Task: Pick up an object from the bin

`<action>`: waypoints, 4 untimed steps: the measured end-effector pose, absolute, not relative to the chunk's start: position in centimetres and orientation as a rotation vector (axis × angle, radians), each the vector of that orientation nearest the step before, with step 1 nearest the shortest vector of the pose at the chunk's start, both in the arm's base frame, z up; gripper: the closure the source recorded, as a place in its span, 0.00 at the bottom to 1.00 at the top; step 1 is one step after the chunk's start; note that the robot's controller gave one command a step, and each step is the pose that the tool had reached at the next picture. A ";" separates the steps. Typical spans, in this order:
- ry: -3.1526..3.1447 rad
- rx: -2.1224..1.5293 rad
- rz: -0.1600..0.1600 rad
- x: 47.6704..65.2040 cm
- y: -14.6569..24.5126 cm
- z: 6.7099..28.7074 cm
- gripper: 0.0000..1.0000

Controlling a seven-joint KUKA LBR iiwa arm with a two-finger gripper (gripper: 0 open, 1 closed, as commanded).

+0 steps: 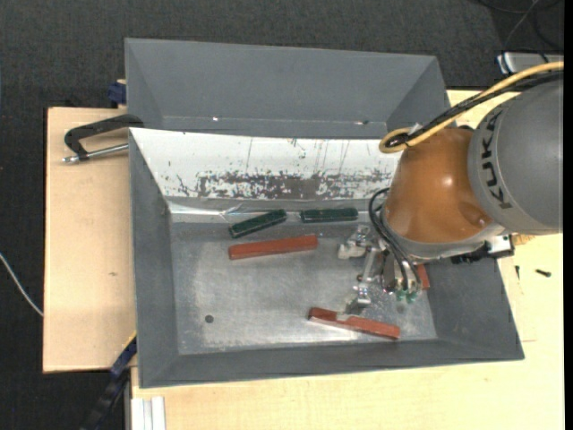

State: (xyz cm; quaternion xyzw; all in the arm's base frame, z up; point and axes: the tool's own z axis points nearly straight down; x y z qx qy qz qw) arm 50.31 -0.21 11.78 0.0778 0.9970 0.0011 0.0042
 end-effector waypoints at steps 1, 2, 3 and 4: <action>3.132 0.291 0.001 49.6 -0.6 8.5 0.00; 3.128 0.202 0.000 49.3 -2.3 11.8 0.00; 3.118 -0.376 0.001 49.4 -1.8 9.1 0.00; 3.138 0.285 0.009 49.3 -2.6 7.7 1.00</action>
Offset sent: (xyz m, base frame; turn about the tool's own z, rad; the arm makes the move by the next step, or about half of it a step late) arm -0.0121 -0.0208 -0.0026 -0.0275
